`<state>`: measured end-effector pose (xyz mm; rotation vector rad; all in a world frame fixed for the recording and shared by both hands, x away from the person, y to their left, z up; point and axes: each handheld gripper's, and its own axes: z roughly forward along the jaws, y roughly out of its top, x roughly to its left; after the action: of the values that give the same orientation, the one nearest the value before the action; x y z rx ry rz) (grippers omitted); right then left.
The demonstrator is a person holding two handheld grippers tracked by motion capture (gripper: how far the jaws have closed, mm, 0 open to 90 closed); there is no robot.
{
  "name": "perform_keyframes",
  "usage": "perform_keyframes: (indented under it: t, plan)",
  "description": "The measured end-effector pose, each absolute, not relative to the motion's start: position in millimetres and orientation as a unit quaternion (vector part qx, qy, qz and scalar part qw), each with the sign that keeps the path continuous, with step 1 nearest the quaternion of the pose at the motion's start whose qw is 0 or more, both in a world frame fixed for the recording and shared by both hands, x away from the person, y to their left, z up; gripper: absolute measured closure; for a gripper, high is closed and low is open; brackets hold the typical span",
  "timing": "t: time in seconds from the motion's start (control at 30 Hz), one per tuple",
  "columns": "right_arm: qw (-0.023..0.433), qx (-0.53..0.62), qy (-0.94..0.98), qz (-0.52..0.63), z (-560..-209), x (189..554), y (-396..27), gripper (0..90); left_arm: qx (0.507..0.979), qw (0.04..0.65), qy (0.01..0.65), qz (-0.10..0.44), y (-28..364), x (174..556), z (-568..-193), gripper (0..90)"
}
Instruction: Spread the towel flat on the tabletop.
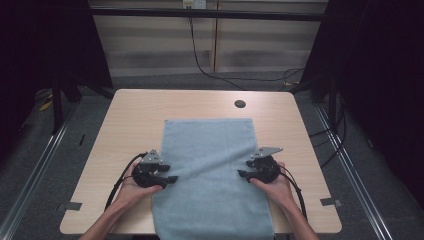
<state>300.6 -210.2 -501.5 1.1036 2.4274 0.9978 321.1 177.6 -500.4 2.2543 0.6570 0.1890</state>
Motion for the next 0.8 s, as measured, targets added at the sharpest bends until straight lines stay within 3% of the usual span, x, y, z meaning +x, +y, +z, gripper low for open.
perform_keyframes:
  t: [0.07, 0.13, 0.23, 0.63, 0.8]
  plan:
    - [0.139, 0.366, 0.849, 0.355, -501, 294, -212, 68.0, 0.882, 0.399, 0.245, 0.054, 180, 319, -502, 72.9]
    - [0.129, 0.361, 0.851, 0.358, -501, 288, -213, 78.9, 0.878, 0.408, 0.245, 0.046, 183, 318, -504, 78.7]
    - [0.113, 0.349, 0.856, 0.364, -500, 274, -212, 84.4, 0.879, 0.406, 0.247, 0.034, 186, 315, -503, 82.3]
    - [0.055, 0.323, 0.864, 0.381, -499, 220, -212, 85.4, 0.882, 0.407, 0.235, -0.014, 198, 269, -501, 83.0]
    - [0.058, 0.313, 0.870, 0.376, -497, 206, -207, 85.1, 0.882, 0.405, 0.238, -0.024, 201, 251, -500, 83.3]
